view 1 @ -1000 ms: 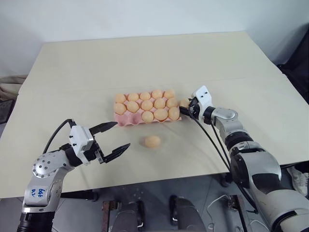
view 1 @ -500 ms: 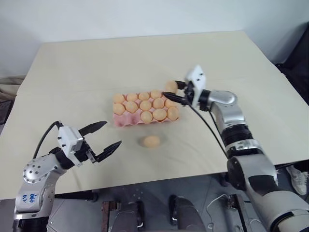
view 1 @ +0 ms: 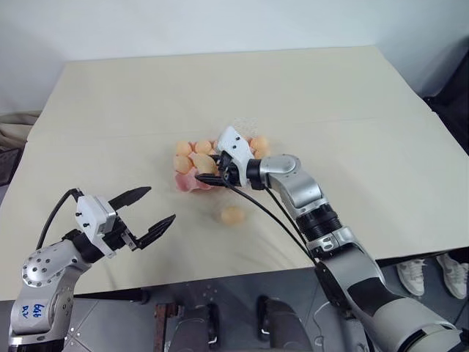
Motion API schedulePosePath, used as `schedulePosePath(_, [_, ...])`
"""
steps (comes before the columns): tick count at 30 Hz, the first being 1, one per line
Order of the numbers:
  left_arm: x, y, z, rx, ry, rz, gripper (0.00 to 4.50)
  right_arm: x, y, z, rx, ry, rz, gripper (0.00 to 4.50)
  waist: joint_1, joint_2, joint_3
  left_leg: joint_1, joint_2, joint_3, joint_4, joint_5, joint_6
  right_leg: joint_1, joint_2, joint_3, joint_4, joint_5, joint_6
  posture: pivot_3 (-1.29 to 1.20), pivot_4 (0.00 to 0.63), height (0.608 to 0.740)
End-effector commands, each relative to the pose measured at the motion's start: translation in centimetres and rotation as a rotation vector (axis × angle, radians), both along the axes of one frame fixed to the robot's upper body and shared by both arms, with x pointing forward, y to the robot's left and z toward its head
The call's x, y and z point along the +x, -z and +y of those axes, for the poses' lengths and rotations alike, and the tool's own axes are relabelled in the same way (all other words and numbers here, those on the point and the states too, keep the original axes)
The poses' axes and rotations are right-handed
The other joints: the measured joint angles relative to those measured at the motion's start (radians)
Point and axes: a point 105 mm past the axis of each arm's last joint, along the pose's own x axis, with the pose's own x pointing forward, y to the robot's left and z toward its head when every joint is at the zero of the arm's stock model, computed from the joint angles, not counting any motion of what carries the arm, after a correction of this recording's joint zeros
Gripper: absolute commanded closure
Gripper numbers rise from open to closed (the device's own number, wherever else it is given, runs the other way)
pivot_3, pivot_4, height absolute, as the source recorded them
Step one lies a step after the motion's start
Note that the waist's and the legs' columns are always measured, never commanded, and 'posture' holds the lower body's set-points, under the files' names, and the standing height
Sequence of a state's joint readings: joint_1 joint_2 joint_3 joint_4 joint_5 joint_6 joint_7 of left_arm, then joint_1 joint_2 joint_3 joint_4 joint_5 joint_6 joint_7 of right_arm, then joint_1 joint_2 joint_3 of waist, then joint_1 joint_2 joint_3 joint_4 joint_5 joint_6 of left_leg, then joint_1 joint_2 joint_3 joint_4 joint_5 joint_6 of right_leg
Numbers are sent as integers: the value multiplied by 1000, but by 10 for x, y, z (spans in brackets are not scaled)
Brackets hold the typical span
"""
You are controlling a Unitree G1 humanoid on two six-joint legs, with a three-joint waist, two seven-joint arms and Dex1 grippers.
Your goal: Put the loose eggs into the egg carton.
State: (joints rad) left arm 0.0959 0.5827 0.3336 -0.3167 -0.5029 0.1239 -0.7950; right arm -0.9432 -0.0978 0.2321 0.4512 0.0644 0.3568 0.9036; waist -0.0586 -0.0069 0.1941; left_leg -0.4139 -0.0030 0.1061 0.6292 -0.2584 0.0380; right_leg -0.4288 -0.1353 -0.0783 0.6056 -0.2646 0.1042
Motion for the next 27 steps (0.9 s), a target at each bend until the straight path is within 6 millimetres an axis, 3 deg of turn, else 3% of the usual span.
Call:
schedulePosePath(1, [-4,-10,-6,-8,13,-42,0,-12,-21,10,66,-61,-43,288,-3,0,0,0,0,1,0,0,0,0,0,0,0,0,0,0,150,740])
schedulePosePath(2, [-3,-11,-7,-9,17,-44,0,-14,-25,10,85,-75,-50,7,-2,0,0,1,1,1,0,0,0,0,1,0,0,0,0,0,150,740])
schedulePosePath(8, [0,-13,-14,-6,50,-46,0,-23,-53,-12,179,-104,-120,7,5,0,0,1,1,2,1,0,0,0,0,0,0,0,0,0,150,740])
schedulePosePath(11, [0,-12,-20,-2,76,-43,0,-30,-57,-50,210,-108,-155,7,22,-1,-1,1,0,2,1,0,0,1,0,0,0,0,0,0,150,740])
schedulePosePath(16, [6,-9,-23,17,90,-29,0,-34,-43,-123,194,29,-143,7,32,-2,-1,0,0,3,1,-2,3,2,-1,-2,-4,0,0,0,150,740])
schedulePosePath(21, [11,-4,-23,30,122,2,0,-54,-20,-186,126,144,-145,7,31,-2,-1,2,2,10,1,-3,4,2,1,-8,-6,0,0,0,150,740])
schedulePosePath(27, [14,3,-22,45,174,59,0,-81,14,-236,16,272,-157,7,33,-2,-1,8,3,15,3,-7,10,6,1,-8,-10,1,0,0,150,740])
